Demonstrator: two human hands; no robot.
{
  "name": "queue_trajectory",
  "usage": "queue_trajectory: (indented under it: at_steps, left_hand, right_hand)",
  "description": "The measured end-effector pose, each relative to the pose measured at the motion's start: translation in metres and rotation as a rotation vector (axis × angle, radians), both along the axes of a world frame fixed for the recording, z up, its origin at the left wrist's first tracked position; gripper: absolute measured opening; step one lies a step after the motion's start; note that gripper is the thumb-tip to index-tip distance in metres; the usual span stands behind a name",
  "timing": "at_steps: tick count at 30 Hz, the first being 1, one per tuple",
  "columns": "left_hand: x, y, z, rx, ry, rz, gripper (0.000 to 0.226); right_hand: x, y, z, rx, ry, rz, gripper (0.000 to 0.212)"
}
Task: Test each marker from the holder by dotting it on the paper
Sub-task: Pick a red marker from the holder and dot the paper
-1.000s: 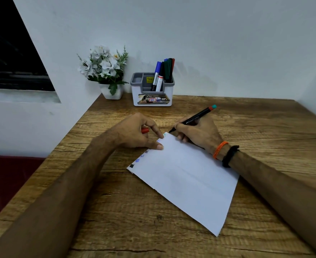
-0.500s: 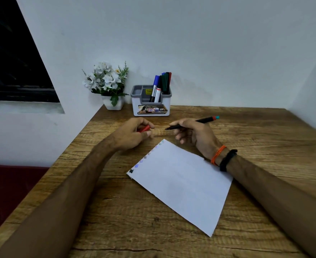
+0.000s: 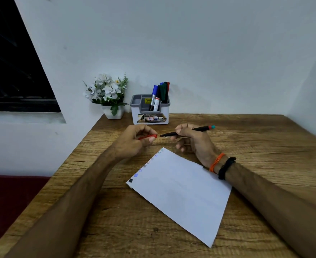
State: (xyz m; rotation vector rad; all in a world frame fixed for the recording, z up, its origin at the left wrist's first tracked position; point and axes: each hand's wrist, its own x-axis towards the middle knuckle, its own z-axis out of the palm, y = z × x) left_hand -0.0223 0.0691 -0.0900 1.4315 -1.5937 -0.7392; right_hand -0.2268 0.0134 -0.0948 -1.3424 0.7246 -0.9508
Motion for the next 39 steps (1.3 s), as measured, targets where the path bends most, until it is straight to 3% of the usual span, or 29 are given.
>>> queue_trajectory:
  at_steps: [11, 18, 25, 39]
  left_hand:
    - [-0.006, 0.002, 0.001, -0.033, -0.001, -0.031, 0.01]
    - [-0.007, 0.003, 0.003, -0.029, 0.064, -0.011, 0.012]
    - [-0.007, 0.003, 0.002, 0.012, 0.04, 0.035, 0.008]
    - [-0.019, 0.003, 0.002, -0.023, -0.013, 0.104, 0.008]
  right_hand:
    - [0.002, 0.003, -0.005, -0.16, 0.045, -0.016, 0.01]
    - [-0.003, -0.005, -0.006, -0.03, 0.029, 0.051, 0.011]
    - [-0.002, -0.006, -0.009, -0.264, 0.102, -0.01, 0.017]
    - [0.003, -0.009, -0.013, -0.399, 0.081, 0.046, 0.004]
